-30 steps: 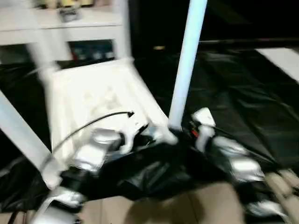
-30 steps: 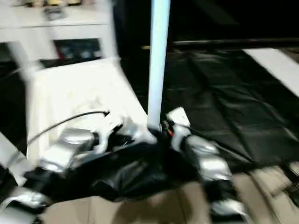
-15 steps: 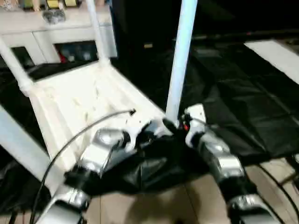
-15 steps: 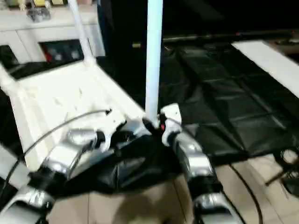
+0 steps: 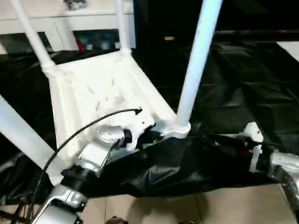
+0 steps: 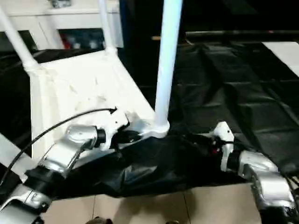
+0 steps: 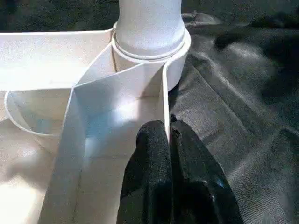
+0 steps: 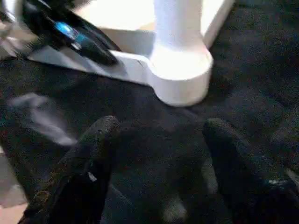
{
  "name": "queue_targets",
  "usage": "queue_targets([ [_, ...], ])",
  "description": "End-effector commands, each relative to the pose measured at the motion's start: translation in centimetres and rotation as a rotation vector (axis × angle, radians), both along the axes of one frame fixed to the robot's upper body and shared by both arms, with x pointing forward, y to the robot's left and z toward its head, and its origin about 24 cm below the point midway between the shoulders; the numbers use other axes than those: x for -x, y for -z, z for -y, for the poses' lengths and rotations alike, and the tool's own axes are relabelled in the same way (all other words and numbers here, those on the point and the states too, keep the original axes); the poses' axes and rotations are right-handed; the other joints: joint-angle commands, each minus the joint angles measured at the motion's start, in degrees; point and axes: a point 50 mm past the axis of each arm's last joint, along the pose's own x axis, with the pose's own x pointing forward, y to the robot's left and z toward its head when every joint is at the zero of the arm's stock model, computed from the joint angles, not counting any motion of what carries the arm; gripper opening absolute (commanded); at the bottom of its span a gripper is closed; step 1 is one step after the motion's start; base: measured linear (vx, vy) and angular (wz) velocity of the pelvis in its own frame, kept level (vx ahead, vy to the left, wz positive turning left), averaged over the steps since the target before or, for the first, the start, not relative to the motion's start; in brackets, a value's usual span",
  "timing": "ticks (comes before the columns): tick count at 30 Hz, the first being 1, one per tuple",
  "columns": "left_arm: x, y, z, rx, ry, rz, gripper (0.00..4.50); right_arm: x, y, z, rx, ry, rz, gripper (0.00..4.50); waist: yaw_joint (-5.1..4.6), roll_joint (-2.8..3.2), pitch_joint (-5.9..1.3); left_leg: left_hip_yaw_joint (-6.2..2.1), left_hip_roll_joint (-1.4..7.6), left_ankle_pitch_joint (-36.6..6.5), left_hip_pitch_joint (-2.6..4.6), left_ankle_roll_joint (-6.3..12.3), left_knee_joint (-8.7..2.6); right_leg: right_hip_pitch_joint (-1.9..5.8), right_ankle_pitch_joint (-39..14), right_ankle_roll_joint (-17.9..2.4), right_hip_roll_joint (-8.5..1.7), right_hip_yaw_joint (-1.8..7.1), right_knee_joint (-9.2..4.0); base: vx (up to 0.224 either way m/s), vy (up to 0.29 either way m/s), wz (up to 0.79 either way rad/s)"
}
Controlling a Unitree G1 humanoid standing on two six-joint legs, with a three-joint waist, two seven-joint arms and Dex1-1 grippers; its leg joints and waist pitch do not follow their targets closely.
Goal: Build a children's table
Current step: Rotate table base
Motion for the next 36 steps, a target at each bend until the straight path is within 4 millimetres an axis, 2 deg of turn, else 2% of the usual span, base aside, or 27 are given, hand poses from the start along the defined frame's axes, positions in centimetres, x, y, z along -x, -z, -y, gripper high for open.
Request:
queue_targets([
  [1,0.4,0.1,0.3,0.004,0.015,0.019,0.0,0.0,-0.6,-0.8,-0.019,-0.034,0.012,3.15,0.02,-1.52,-4.22,0.3,0.84,-10.3,0.04,6.43,-2.7,3.05,-12.3,-11.8,-2.13,1.91,-4.39,0.0,0.0,0.0],
  [2,0.5,-0.3,0.3,0.045,0.001,0.004,0.28,-0.1,-0.6,-1.5,-0.026,-0.049,0.016,3.17,0.03,-1.52,-4.19,0.36,0.84,-10.2,0.08,6.18,-2.69,3.01,-12.7,-11.7,-2.13,1.95,-4.38,0.0,0.0,0.0],
  [3,0.6,-0.7,0.3,0.066,0.003,0.005,0.28,-0.2,-0.6,-2.0,-0.034,-0.06,0.015,3.17,0.08,-1.8,-4.23,0.32,0.81,-9.9,-0.03,6.23,-2.7,3.11,-12.8,-11.6,-2.19,1.91,-4.39,0.0,0.0,0.0],
  [4,0.7,-1.0,0.3,0.076,0.006,0.007,0.55,-0.3,-0.6,-2.3,-0.04,-0.067,0.013,3.18,0.03,-1.64,-4.27,0.26,0.74,-9.3,-0.23,6.03,-2.7,3.19,-12.7,-11.4,-2.22,1.86,-4.19,0.0,0.0,0.0],
  [5,0.9,-1.4,0.2,0.1,-0.003,0.003,0.58,-0.5,-0.5,-2.9,-0.039,-0.074,0.02,3.18,0.07,-1.75,-4.4,0.34,0.86,-9.0,0.02,5.95,-2.59,3.02,-12.2,-11.7,-2.27,1.91,-4.18,0.0,0.0,0.0],
  [7,1.1,-1.9,0.1,0.127,-0.017,0.004,0.62,-0.8,-0.4,-3.5,-0.039,-0.083,0.027,3.18,0.07,-1.56,-4.31,0.34,0.93,-8.3,-0.05,6.02,-2.61,2.92,-10.5,-12.7,-2.14,1.91,-3.97,0.0,0.0,0.0],
  [8,1.6,-2.6,0.0,0.167,-0.038,0.015,0.68,-1.2,-0.3,-4.4,-0.046,-0.096,0.032,3.18,0.13,-1.9,-4.39,0.26,1.11,-8.3,0.02,5.89,-2.67,3.03,-10.1,-13.2,-2.29,1.88,-3.63,0.0,0.0,0.0],
  [11,2.4,-3.1,-0.1,0.203,-0.044,0.021,0.94,-1.5,-0.3,-5.2,-0.057,-0.116,0.028,3.18,0.12,-1.81,-4.14,0.33,1.08,-8.9,-0.04,5.71,-2.73,2.92,-11.2,-12.9,-2.2,1.94,-3.85,0.0,0.0,0.0],
  [13,4.0,-3.4,-0.3,0.24,-0.036,0.028,1.04,-2.0,-0.1,-6.2,-0.06,-0.144,0.022,3.18,0.04,-1.99,-4.07,0.33,1.05,-9.8,-0.06,5.17,-2.82,2.93,-12.7,-12.2,-2.18,1.94,-3.94,0.0,0.0,0.0],
  [14,4.8,-3.4,-0.6,0.256,-0.057,0.025,1.04,-2.5,0.0,-6.7,-0.057,-0.148,0.024,3.18,-0.01,-2.27,-4.04,0.41,1.05,-10.4,0.05,4.86,-2.83,2.81,-13.6,-11.7,-2.1,1.98,-4.1,0.0,0.0,0.0],
  [15,5.3,-3.3,-0.7,0.264,-0.073,0.021,1.29,-2.8,0.1,-6.9,-0.053,-0.147,0.025,3.18,-0.18,-2.21,-4.03,0.22,1.16,-10.8,-0.08,4.33,-3.04,2.88,-14.2,-11.8,-2.23,1.88,-3.92,0.0,0.0,0.0],
  [16,5.8,-3.2,-0.9,0.271,-0.095,0.016,1.29,-3.2,0.1,-7.2,-0.052,-0.145,0.025,3.18,-0.19,-2.03,-4.03,0.33,1.16,-11.3,0.12,4.1,-2.96,2.65,-14.5,-11.7,-2.1,1.94,-4.09,0.0,0.0,0.0],
  [17,6.0,-3.1,-1.1,0.273,-0.105,0.014,1.37,-3.4,0.1,-7.3,-0.05,-0.141,0.026,3.18,-0.29,-2.38,-3.82,0.39,1.08,-12.3,0.16,3.73,-3.09,2.56,-15.8,-11.1,-1.9,1.98,-4.42,0.0,0.0,0.0],
  [18,7.0,-2.9,-1.5,0.279,-0.141,0.009,1.47,-4.2,0.4,-7.6,-0.033,-0.113,0.03,3.18,-0.3,-2.62,-3.98,0.35,1.24,-12.8,0.26,3.38,-3.0,2.54,-15.8,-11.3,-2.03,2.0,-4.17,0.0,0.0,0.0],
  [19,8.2,-2.5,-1.9,0.287,-0.184,-0.002,1.59,-5.3,0.6,-7.9,-0.017,-0.058,0.037,3.18,-0.35,-2.56,-3.7,0.33,1.19,-13.7,0.2,3.08,-3.24,2.42,-17.3,-10.7,-1.98,2.03,-4.48,0.0,0.0,0.0],
  [20,8.6,-2.3,-2.1,0.29,-0.197,-0.008,1.59,-5.6,0.7,-8.0,-0.013,-0.036,0.038,3.18,-0.83,-2.73,-3.49,0.15,1.12,-14.3,-0.34,2.39,-3.54,2.63,-18.8,-10.3,-2.08,1.91,-4.49,0.0,0.0,0.0],
  [21,9.0,-2.1,-2.2,0.293,-0.205,-0.014,1.73,-6.0,0.8,-8.1,-0.008,-0.008,0.038,3.18,-0.74,-2.6,-3.5,0.17,1.01,-15.4,-0.06,2.06,-3.47,2.39,-20.7,-9.7,-1.95,1.88,-4.63,0.0,0.0,0.0],
  [22,9.7,-1.9,-2.4,0.303,-0.22,-0.026,1.87,-6.4,0.8,-8.2,-0.004,0.019,0.043,3.18,-0.73,-2.83,-3.63,0.44,1.08,-16.7,0.81,1.56,-3.19,1.74,-21.1,-9.4,-1.79,2.19,-4.93,0.0,0.0,0.0],
  [24,10.8,-1.5,-3.0,0.301,-0.247,-0.048,1.92,-7.1,0.8,-8.5,0.002,0.051,0.048,3.18,-0.74,-3.11,-3.51,0.24,1.12,-17.7,0.57,1.3,-3.42,1.94,-21.5,-9.2,-1.83,2.21,-4.72,0.0,0.0,0.0],
  [25,10.8,-1.5,-3.0,0.301,-0.247,-0.048,2.02,-7.1,0.8,-8.5,0.002,0.051,0.048,3.18,-0.72,-2.99,-3.44,0.3,1.07,-18.2,0.62,1.29,-3.47,1.84,-22.1,-8.7,-1.69,2.22,-4.92,0.0,0.0,0.0],
  [26,11.6,-1.2,-3.4,0.297,-0.27,-0.067,2.22,-7.6,0.8,-8.7,0.004,0.082,0.053,3.18,-0.6,-3.16,-3.5,0.35,1.2,-18.9,0.97,1.1,-3.4,1.54,-21.9,-8.5,-1.61,2.32,-4.94,0.0,0.0,0.0],
  [28,12.4,-0.8,-4.1,0.281,-0.289,-0.084,2.33,-8.3,1.0,-8.7,0.023,0.14,0.055,3.18,-0.75,-3.28,-3.52,0.09,1.14,-19.1,0.42,0.65,-3.58,1.89,-22.3,-8.2,-1.74,2.17,-4.64,0.0,0.0,0.0],
  [29,13.6,-0.5,-5.0,0.256,-0.315,-0.099,2.43,-9.3,1.2,-8.6,0.057,0.217,0.06,3.18,-0.94,-3.13,-3.49,0.08,1.07,-19.6,0.45,0.3,-3.55,1.72,-22.8,-8.1,-1.77,2.18,-4.73,0.0,0.0,0.0],
  [31,14.5,-0.3,-5.7,0.236,-0.322,-0.11,2.55,-9.9,1.4,-8.4,0.084,0.29,0.062,3.18,-1.16,-2.86,-3.37,0.05,0.95,-20.5,0.49,-0.16,-3.59,1.63,-23.6,-7.6,-1.66,2.18,-4.89,0.0,0.0,0.0],
  [32,15.2,-0.2,-6.4,0.218,-0.328,-0.119,2.67,-10.4,1.5,-8.1,0.1,0.348,0.066,3.18,-1.4,-2.66,-3.31,0.05,0.99,-21.7,0.71,-0.59,-3.51,1.21,-23.8,-8.0,-1.68,2.16,-4.94,0.0,0.0,0.0],
  [33,15.5,-0.1,-6.8,0.206,-0.334,-0.123,2.74,-10.6,1.5,-8.0,0.102,0.378,0.067,3.18,-1.59,-2.72,-3.26,0.04,0.88,-22.5,0.7,-0.69,-3.56,1.27,-24.3,-7.8,-1.47,2.07,-4.93,0.0,0.0,0.0],
  [36,17.4,-0.1,-9.9,0.129,-0.379,-0.153,3.0,-11.4,1.6,-7.4,0.102,0.517,0.066,3.18,-1.45,-1.94,-3.25,-0.06,0.86,-25.5,1.22,-1.34,-3.5,0.84,-24.0,-7.6,-1.26,2.09,-4.92,0.0,0.0,0.0],
])
